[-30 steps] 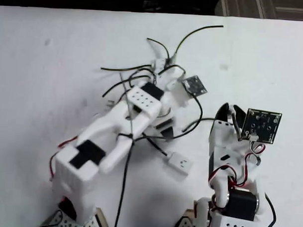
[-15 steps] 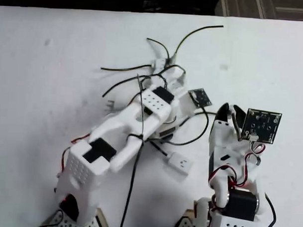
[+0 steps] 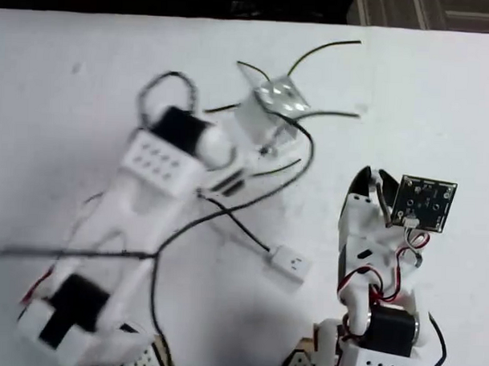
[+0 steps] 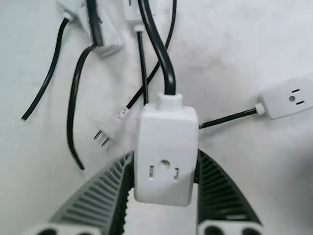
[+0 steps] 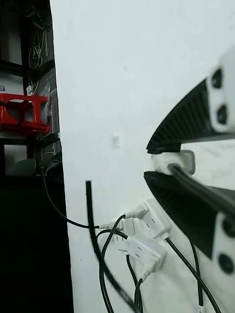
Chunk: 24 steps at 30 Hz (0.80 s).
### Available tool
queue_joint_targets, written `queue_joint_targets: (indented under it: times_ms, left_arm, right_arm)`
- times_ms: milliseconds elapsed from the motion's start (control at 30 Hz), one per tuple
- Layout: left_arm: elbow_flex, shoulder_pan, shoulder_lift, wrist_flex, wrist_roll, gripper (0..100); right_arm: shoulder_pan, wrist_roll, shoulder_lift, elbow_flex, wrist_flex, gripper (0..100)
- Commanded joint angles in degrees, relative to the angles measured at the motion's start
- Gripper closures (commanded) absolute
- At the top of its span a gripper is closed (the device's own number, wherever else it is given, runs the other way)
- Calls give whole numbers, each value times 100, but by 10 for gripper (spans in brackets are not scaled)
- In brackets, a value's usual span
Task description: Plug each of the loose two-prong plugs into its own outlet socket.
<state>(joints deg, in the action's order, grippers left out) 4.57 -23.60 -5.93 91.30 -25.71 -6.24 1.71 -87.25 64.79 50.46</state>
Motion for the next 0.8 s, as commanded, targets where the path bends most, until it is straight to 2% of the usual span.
queue_joint_targets:
  times_ms: [0, 100, 167, 300, 500, 633, 767]
  left_arm:
    - [167, 611, -1042, 571, -35, 959]
    - [167, 1051, -1446, 932, -132, 792]
    - [167, 1516, -1780, 923, 97, 693]
    - [158, 2167, -2325, 862, -44, 691]
    - [-457, 2651, -2475, 993, -176, 691]
    - [-1864, 2818, -2475, 202, -642, 691]
    - [-3525, 2756, -2475, -1108, -800, 691]
  right_arm:
    - [-31, 9, -66, -255, -84, 981]
    - [-22, 9, -66, -246, -84, 981]
    - [-22, 0, -66, -246, -84, 981]
    - [127, 18, -66, -158, -84, 981]
    - [462, 26, -101, -123, 4, 981]
    - [462, 26, -66, -105, 4, 981]
    - [462, 26, -66, -105, 4, 981]
